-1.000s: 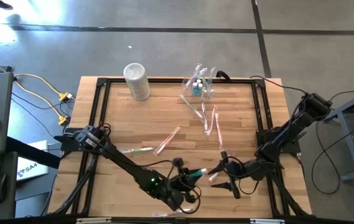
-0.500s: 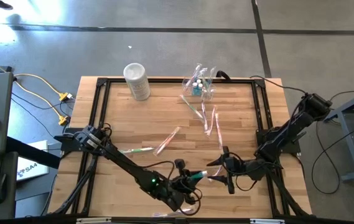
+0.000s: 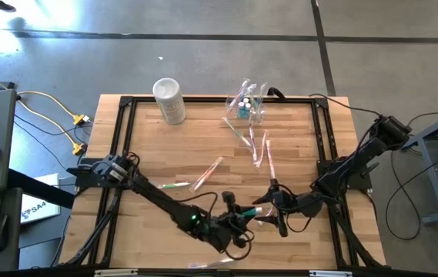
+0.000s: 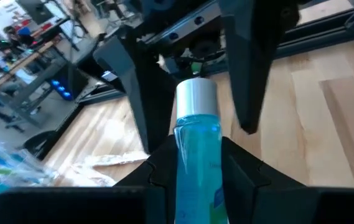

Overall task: Pick & Place toothbrushing station
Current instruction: Put the blue mouthwash into the transparent organizer

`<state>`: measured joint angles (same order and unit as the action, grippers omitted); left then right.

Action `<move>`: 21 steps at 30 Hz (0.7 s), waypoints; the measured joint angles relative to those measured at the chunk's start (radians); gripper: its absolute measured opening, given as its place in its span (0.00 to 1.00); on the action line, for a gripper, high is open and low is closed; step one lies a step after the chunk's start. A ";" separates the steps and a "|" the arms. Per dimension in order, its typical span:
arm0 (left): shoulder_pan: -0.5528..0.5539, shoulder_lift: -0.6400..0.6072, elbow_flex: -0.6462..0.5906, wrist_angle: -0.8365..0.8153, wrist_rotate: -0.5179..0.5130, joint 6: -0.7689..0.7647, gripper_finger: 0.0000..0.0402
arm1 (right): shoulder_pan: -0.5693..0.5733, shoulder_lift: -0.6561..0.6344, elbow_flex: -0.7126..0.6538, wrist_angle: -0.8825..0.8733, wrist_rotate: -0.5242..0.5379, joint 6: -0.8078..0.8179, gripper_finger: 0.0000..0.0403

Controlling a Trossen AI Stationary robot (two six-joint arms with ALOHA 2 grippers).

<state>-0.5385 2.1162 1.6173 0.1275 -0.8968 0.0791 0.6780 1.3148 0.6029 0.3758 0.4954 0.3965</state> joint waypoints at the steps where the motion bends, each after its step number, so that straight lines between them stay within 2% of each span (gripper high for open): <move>1: 0.004 0.000 0.000 -0.001 0.009 0.002 0.19 | 0.001 0.000 0.000 0.000 -0.001 0.000 0.55; 4: 0.005 0.000 0.000 -0.002 0.025 0.026 0.19 | 0.011 0.000 0.000 -0.003 0.004 0.000 0.44; 8: 0.003 0.000 0.000 0.012 0.018 0.054 0.19 | 0.022 0.000 0.002 -0.011 0.018 0.005 0.21; 19: 0.024 0.000 0.000 0.040 0.011 0.211 0.18 | 0.019 -0.011 0.000 -0.031 0.056 0.001 0.21; 21: 0.032 -0.001 0.000 0.040 0.006 0.301 0.24 | 0.009 -0.026 0.000 -0.042 0.058 -0.022 0.21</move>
<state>-0.5062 2.1157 1.6169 0.1671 -0.8905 0.3802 0.6875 1.2890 0.6027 0.3337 0.5535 0.3742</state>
